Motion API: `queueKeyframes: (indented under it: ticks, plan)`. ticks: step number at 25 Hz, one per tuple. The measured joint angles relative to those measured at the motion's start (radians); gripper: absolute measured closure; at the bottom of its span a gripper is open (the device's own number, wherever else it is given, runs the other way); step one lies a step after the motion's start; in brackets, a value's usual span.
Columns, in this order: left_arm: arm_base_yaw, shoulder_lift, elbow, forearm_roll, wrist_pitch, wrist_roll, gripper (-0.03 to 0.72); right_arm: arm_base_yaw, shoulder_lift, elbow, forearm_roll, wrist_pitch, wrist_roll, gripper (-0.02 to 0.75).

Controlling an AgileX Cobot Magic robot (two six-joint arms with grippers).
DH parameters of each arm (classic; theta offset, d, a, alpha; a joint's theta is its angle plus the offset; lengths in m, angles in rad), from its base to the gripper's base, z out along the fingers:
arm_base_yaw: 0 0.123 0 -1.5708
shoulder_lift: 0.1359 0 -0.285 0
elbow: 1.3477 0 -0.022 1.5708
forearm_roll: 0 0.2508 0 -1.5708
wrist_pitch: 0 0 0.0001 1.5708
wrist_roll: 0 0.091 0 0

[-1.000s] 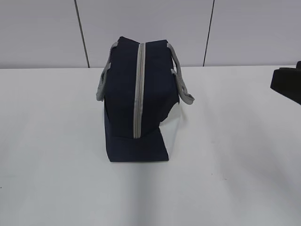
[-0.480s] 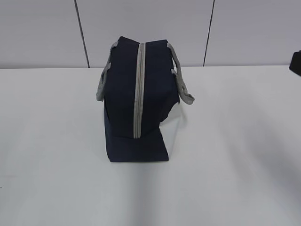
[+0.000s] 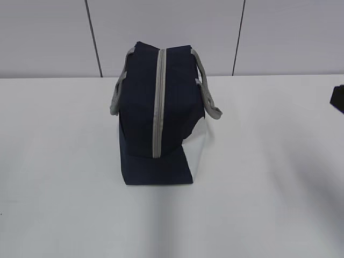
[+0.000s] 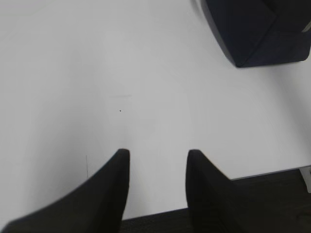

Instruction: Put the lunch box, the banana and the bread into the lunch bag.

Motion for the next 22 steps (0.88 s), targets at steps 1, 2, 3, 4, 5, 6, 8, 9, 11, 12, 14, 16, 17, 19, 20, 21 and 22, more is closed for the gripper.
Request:
queueKeyframes:
  ticks: [1, 2, 3, 4, 5, 6, 8, 9, 11, 12, 14, 16, 17, 19, 20, 21, 22]
  plan:
    - [0.000, 0.000, 0.000, 0.000, 0.000, 0.000, 0.400, 0.008, 0.000, 0.011, 0.001, 0.000, 0.000, 0.313]
    - [0.000, 0.000, 0.000, 0.000, 0.000, 0.000, 0.401, 0.013, 0.000, 0.025, 0.001, 0.000, 0.000, 0.313]
    - [0.000, 0.000, 0.000, 0.000, 0.000, 0.000, 0.401, 0.015, 0.000, 0.038, 0.002, 0.000, 0.000, 0.313]
    - [0.000, 0.000, 0.000, 0.000, 0.000, 0.000, 0.401, 0.016, 0.000, 0.049, 0.002, 0.003, 0.002, 0.313]
    - [0.000, 0.000, 0.000, 0.000, 0.000, 0.000, 0.401, 0.018, 0.000, 0.060, 0.002, 0.003, 0.012, 0.313]
    - [0.000, 0.000, 0.000, 0.000, 0.000, 0.000, 0.401, 0.018, 0.000, 0.069, 0.002, 0.003, 0.019, 0.313]
    - [0.000, 0.000, 0.000, 0.000, 0.000, 0.000, 0.405, 0.018, 0.000, 0.084, 0.002, 0.003, 0.028, 0.313]
    - [0.000, 0.000, 0.000, 0.000, 0.000, 0.000, 0.410, 0.018, 0.000, 0.090, 0.004, 0.003, 0.025, 0.313]
    - [0.000, 0.000, 0.000, 0.000, 0.000, 0.000, 0.422, 0.018, 0.000, 0.097, 0.064, 0.003, -0.040, 0.313]
    - [0.000, 0.000, 0.000, 0.000, 0.000, 0.000, 0.430, 0.018, 0.000, 0.097, 0.115, 0.003, -0.099, 0.313]
    - [0.000, 0.000, 0.000, 0.000, 0.000, 0.000, 0.439, 0.018, 0.000, 0.097, 0.218, 0.003, -0.215, 0.313]
    - [0.000, 0.000, 0.000, 0.000, 0.000, 0.000, 0.443, 0.018, 0.001, 0.097, 0.365, 0.003, -0.367, 0.313]
    - [0.000, 0.000, 0.000, 0.001, 0.000, 0.000, 0.443, 0.018, 0.001, 0.097, 0.448, 0.005, -0.439, 0.313]
    - [0.000, 0.000, 0.000, 0.001, 0.000, 0.000, 0.445, 0.018, 0.001, 0.097, 0.612, 0.020, -0.624, 0.313]
    - [0.000, 0.000, 0.000, 0.001, 0.000, 0.000, 0.445, 0.018, 0.001, 0.097, 0.693, 0.035, -0.696, 0.313]
    - [0.000, 0.000, 0.000, 0.001, 0.000, 0.000, 0.445, 0.018, 0.001, 0.097, 0.757, 0.056, -0.775, 0.313]
    - [0.000, 0.000, 0.000, 0.001, 0.000, 0.000, 0.445, 0.018, 0.001, 0.097, 0.834, 0.075, -0.849, 0.313]
